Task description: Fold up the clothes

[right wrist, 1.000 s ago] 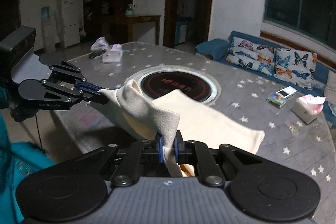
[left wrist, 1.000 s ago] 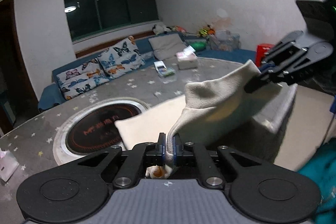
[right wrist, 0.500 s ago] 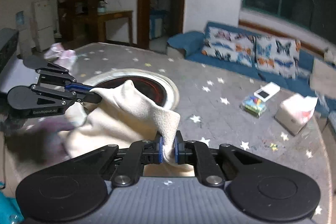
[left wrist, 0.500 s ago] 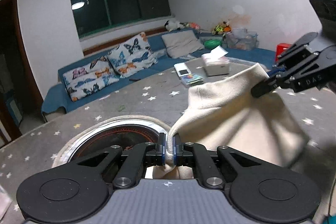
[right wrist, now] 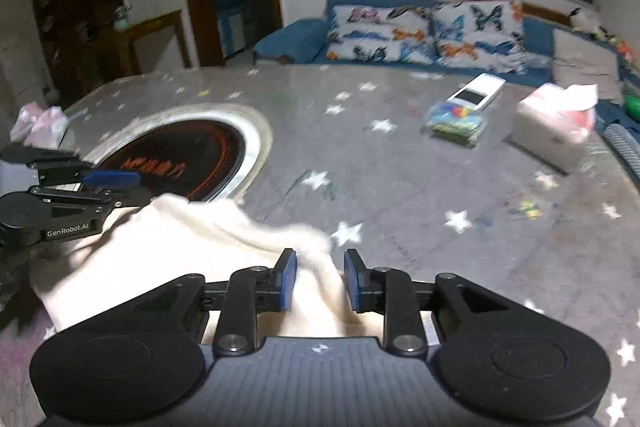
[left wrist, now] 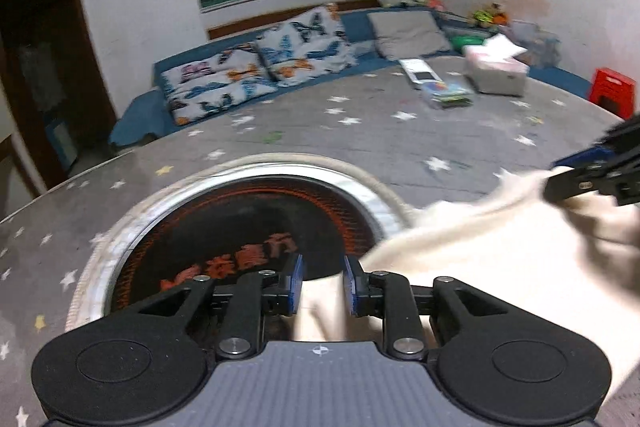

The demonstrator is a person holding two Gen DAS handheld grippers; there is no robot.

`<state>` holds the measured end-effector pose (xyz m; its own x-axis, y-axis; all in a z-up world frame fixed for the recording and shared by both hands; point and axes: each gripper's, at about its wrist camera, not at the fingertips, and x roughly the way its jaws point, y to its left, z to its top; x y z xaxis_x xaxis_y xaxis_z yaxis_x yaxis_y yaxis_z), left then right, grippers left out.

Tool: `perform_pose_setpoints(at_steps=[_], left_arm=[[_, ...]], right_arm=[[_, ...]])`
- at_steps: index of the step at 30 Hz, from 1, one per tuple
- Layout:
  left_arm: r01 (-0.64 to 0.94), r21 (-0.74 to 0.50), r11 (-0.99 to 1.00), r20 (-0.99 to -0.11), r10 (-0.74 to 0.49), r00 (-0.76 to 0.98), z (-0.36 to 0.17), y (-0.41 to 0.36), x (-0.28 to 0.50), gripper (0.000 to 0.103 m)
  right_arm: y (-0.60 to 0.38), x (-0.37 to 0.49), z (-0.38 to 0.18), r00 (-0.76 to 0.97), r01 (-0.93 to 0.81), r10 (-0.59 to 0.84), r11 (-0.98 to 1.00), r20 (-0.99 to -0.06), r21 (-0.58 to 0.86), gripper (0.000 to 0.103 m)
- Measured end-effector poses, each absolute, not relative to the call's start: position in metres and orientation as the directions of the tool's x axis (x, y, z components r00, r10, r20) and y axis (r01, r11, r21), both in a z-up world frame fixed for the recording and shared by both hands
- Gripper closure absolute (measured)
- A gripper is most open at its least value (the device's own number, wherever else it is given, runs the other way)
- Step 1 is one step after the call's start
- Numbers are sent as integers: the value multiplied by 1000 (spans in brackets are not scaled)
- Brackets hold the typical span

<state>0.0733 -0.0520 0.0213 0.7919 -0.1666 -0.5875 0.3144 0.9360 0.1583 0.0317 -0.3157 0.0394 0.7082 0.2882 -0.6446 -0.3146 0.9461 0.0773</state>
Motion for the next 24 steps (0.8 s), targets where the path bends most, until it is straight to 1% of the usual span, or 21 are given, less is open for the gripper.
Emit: perform_pose_setpoints(at_steps=[2,5,8,13,20,24], left_arm=[[294,136,946,-590,-161,791,26,-48,72,79],[346,77,935,-583,-239,776,38,-54,62,80],[419,39,907,-577,-322,751,46,-69,54,80],[467,0,884,-596,-375,710,43,-95,64,80],[440,-24,898,-643,-350,681,23,-109,83,80],[435,-19,900,-641,-345,686,21,-109,83,79]], right_arm=[[-319,25,48,729,-298,282,951,-624,82,79],[-317,19,57,727,-322,323,940,-606,116,79],[-305,25,58,696,-360,365,922,-618,138,79],[-290,41,47,676,-360,348,925,-650,121,79],[-279,47,30,660,-361,312,929,-684,75,79],[-279,45,31,661,-362,308,930,-684,69,80]])
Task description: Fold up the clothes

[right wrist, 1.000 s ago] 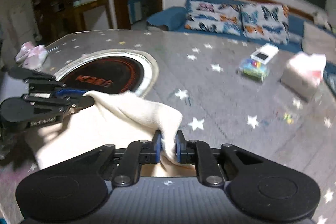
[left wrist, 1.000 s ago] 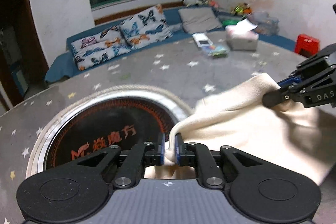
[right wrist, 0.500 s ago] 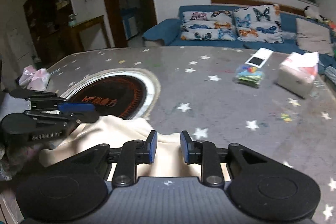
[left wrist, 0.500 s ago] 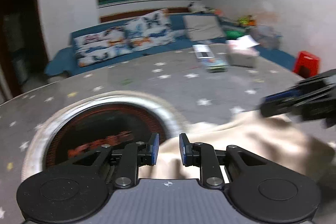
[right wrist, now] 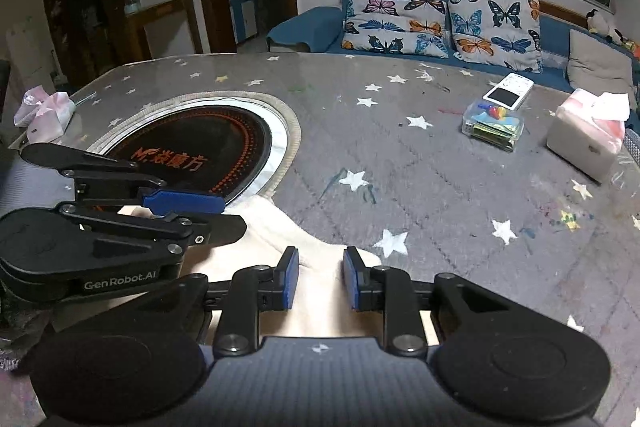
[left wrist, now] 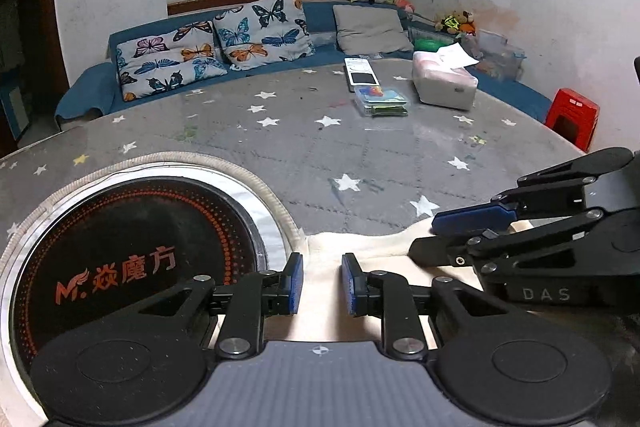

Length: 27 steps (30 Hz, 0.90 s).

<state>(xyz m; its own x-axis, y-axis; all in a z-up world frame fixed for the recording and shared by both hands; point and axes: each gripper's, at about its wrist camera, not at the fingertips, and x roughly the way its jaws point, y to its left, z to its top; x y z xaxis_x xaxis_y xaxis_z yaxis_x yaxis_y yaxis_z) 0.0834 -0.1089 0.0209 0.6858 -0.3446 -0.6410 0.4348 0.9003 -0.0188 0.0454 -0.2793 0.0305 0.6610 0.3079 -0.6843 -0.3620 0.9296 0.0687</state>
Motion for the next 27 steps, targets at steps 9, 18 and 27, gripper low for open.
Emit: perform_pose_setpoints(at_steps=[9,18,27], left_arm=[[431,-4,902,-633,-336,698,20,-110,79,78],[423,-8,906,-628,-334,703,21,-107,77,78],[430,-8,903,-597,-349,723,36,-94,47,79]], right_arm=[[-300,-2,48,692,-365,307,930,-653,51,80],[-334,-22,45,707,-286,283,953,-648,105,80],[-370,-29,46,722,-199,271,963,-637,184,87]])
